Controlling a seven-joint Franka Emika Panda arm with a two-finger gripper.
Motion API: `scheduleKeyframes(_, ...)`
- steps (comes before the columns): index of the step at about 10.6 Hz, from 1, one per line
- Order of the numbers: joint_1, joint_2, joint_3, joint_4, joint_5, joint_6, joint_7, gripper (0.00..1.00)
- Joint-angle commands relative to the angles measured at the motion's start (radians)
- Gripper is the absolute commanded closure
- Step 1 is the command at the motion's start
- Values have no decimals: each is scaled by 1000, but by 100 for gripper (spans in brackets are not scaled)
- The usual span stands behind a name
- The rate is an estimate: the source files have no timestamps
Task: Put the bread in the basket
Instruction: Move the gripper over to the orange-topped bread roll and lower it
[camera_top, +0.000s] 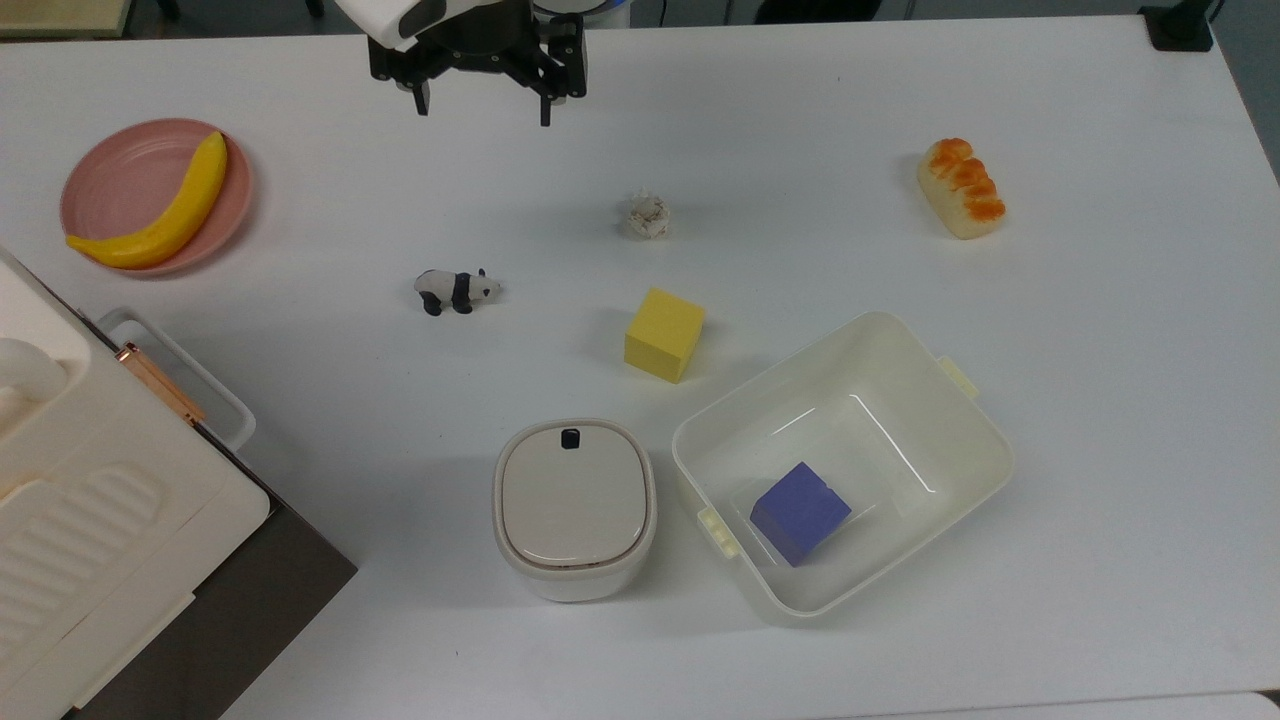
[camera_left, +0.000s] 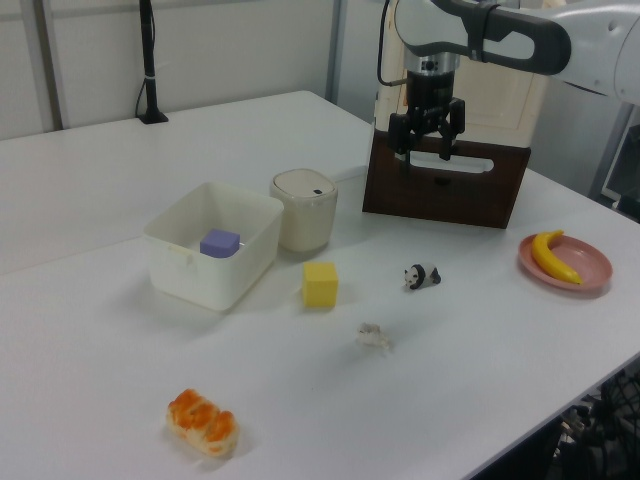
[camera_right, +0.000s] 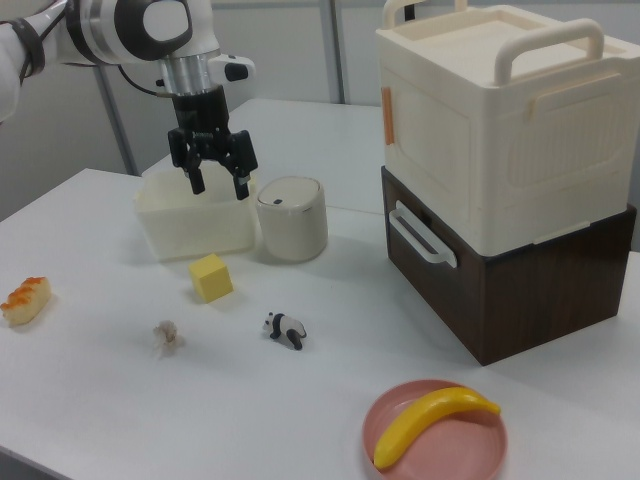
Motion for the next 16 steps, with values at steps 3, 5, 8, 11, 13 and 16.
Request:
scheduleKeyframes(3, -23, -22, -13, -25, -38, 34, 10, 0)
scheduleKeyframes(5, -18, -22, -11, -28, -36, 78, 10, 0)
scheduleKeyframes(8, 20, -19, 10, -34, -33, 77, 18, 0)
scheduleKeyframes(11, 118, -15, 10, -42, -33, 71, 26, 0)
scheduleKeyframes(13, 192, -13, 22, -72, 6, 77, 26, 0)
scheduleKeyframes(16, 334, -13, 25, -141, 74, 115, 27, 0)
